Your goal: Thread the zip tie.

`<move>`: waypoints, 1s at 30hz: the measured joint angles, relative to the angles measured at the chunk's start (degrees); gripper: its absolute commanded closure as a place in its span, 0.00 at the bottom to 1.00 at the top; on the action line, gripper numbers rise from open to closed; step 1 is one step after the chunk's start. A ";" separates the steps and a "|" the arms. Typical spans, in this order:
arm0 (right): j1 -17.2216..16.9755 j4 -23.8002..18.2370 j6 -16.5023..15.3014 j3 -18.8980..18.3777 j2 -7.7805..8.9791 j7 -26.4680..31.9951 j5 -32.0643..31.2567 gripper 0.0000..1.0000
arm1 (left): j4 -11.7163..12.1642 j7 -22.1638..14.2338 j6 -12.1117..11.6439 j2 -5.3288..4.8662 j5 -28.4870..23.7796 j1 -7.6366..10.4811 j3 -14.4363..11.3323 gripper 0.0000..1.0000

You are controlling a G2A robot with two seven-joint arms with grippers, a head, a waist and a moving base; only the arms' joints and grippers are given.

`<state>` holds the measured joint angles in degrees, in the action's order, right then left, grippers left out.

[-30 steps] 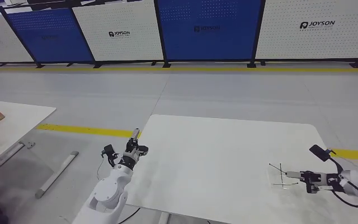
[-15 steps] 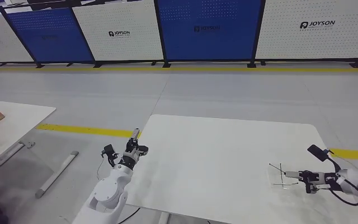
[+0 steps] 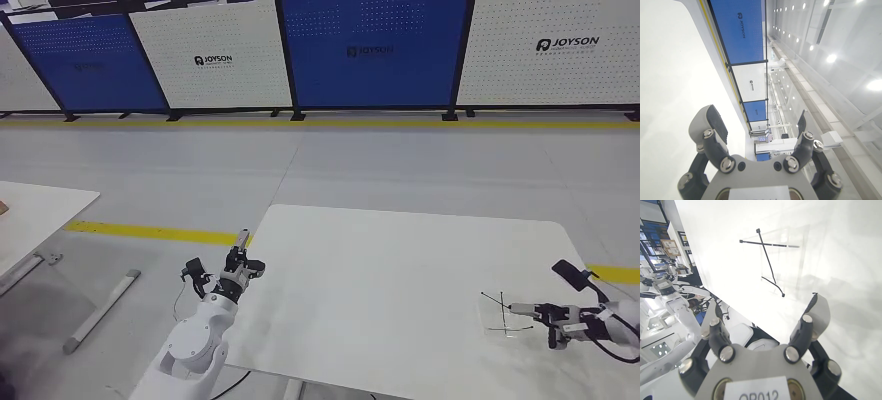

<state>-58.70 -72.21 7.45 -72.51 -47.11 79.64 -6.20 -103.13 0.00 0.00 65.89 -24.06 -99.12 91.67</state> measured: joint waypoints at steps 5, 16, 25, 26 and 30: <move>-0.74 -0.96 0.97 -0.81 0.24 -1.65 -0.62 0.00 | 0.00 0.00 0.00 0.00 0.00 0.00 0.00 0.00; -2.06 -5.23 6.46 -0.80 1.10 0.01 -4.09 0.55 | 0.00 0.00 0.00 0.00 0.00 0.00 0.00 0.00; 0.44 -2.64 8.32 1.30 0.84 -0.04 -4.68 0.59 | 0.00 0.00 0.00 0.00 0.00 0.00 0.00 0.00; 0.62 -2.33 8.23 1.43 0.82 -0.02 -4.65 0.59 | 0.00 0.00 0.00 0.00 0.00 0.00 0.00 0.00; 0.99 -1.72 8.24 1.72 0.87 0.00 -4.81 0.64 | 0.00 0.00 0.00 0.00 0.00 0.00 0.00 0.00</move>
<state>-57.71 -73.92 15.69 -70.78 -46.24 79.64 -11.00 -103.13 0.00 0.00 65.89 -24.06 -99.12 91.67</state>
